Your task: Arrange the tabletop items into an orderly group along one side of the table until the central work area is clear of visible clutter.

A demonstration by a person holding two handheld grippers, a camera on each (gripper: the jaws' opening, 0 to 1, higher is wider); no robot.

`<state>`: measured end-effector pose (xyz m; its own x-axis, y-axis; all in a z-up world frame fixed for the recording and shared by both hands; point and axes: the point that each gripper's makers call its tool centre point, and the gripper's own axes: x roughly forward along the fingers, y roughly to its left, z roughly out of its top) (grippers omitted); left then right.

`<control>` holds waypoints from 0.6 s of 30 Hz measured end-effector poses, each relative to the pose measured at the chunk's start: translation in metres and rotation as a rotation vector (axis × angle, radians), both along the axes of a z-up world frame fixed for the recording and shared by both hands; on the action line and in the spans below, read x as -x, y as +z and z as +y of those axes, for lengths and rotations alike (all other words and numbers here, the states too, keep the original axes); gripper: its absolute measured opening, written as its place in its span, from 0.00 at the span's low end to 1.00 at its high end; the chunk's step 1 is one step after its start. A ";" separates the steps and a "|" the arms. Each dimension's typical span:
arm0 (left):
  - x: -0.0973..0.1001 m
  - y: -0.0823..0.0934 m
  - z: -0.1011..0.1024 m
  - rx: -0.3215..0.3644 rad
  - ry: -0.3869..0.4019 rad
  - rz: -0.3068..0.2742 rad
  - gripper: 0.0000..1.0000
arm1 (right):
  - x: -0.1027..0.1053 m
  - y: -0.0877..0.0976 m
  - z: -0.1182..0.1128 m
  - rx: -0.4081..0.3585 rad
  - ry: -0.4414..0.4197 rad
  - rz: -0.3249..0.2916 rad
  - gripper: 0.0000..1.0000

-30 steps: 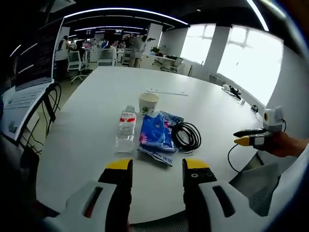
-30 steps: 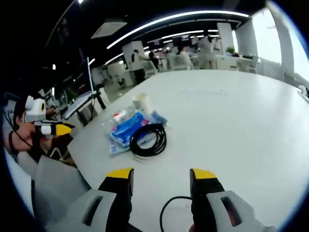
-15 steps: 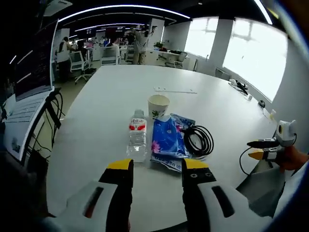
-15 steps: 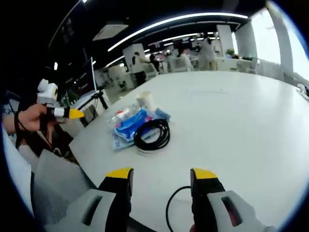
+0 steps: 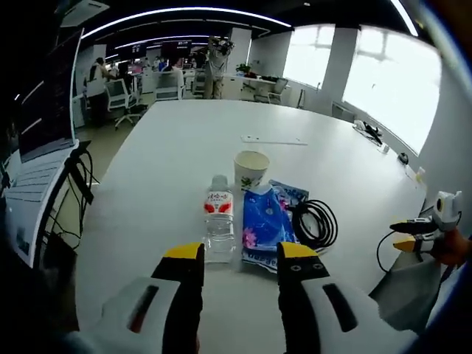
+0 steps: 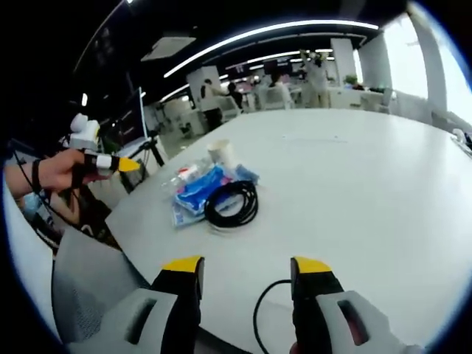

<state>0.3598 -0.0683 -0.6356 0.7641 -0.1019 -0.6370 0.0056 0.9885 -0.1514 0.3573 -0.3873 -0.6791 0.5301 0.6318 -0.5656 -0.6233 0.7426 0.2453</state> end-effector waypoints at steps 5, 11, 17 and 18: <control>-0.006 -0.009 0.012 0.002 0.041 0.025 0.37 | 0.000 -0.003 0.000 -0.004 -0.005 0.020 0.48; -0.011 -0.016 0.019 0.003 0.048 0.043 0.37 | -0.001 -0.002 -0.002 -0.023 -0.025 0.026 0.48; -0.013 -0.020 0.018 0.031 0.066 0.053 0.37 | -0.002 -0.003 -0.003 -0.042 -0.039 0.035 0.48; -0.013 -0.021 0.017 0.036 0.065 0.055 0.37 | -0.002 -0.003 -0.002 -0.042 -0.035 0.037 0.48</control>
<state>0.3733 -0.0517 -0.6566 0.7338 -0.0763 -0.6750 -0.0680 0.9804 -0.1847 0.3592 -0.3894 -0.6822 0.5317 0.6369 -0.5583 -0.5868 0.7524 0.2994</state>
